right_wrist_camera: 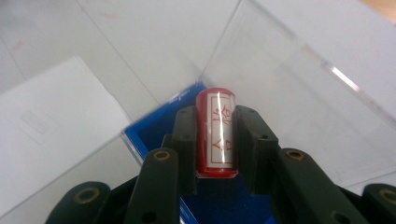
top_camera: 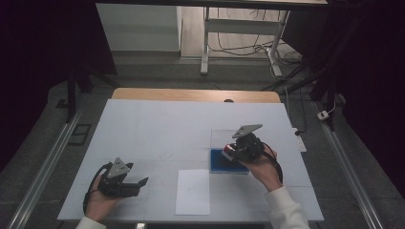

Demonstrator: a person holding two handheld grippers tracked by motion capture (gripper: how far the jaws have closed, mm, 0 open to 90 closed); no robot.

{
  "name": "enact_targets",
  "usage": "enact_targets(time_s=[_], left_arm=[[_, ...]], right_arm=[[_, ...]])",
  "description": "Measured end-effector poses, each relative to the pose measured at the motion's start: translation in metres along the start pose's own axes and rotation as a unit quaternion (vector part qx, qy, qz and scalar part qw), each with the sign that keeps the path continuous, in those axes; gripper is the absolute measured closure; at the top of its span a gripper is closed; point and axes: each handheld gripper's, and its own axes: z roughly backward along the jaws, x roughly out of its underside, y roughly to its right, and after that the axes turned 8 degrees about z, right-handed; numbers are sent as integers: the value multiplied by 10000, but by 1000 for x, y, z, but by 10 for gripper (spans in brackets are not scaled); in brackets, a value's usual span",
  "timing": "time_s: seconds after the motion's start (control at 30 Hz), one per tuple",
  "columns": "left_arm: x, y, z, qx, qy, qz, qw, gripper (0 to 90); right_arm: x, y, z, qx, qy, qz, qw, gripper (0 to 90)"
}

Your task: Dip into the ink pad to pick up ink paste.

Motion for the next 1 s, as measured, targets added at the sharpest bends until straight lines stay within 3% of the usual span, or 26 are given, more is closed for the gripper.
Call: enact_targets(time_s=[0.33, 0.57, 1.0], left_arm=[[0, 0, 0, -13, 3, 2, 10000, 220], [-1, 1, -1, -9, -19, -31, 10000, 220], [-1, 1, -2, -6, -30, -47, 10000, 220]], right_arm=[[2, 2, 11, 49, 315, 37, 9995, 701], [-1, -1, 19, -230, 570, -40, 9981, 701], [-14, -18, 26, -529, 716, 227, 9958, 701]])
